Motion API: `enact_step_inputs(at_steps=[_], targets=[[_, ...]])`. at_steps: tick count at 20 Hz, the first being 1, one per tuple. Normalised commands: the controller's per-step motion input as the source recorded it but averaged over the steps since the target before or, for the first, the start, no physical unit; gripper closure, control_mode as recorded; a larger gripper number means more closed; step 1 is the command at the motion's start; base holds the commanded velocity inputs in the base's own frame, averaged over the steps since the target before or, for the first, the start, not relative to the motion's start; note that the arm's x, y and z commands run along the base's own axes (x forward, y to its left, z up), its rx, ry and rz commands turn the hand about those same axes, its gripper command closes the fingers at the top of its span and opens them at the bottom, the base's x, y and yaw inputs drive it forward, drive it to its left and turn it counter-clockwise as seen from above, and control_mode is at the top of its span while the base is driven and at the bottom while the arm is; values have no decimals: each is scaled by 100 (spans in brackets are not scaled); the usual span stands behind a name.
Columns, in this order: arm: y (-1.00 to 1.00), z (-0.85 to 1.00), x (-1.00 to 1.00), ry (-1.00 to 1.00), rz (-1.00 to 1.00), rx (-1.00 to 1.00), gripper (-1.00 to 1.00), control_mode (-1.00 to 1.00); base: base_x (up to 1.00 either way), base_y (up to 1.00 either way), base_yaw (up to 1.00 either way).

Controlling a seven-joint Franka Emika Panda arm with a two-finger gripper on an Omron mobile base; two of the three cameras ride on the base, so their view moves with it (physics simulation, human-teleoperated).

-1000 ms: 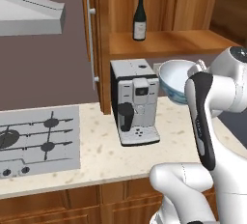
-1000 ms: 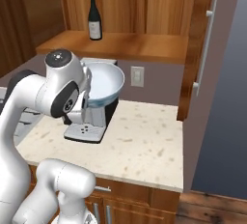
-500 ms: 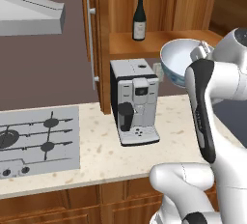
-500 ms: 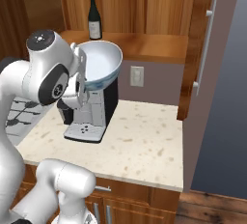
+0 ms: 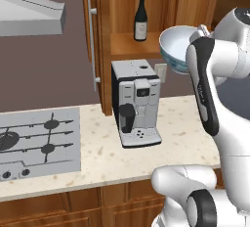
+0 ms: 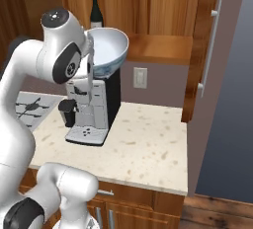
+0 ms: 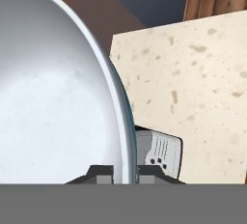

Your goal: Pick the mug and place it in the sink. Pick the bowl and place it in the open cabinet and then close the cabinet.

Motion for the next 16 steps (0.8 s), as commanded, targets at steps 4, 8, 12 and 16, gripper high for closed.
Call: enact_step_inputs(at_steps=[4,8,12,16], targets=[[0,11,65,0,6,0,100,-100,0,0,0],[0,7,64,0,4,0,100,-100,0,0,0],[0,1,54,-3,1,0,100,-100,0,0,0],[0,5,43,-10,1,0,100,-100,0,0,0]])
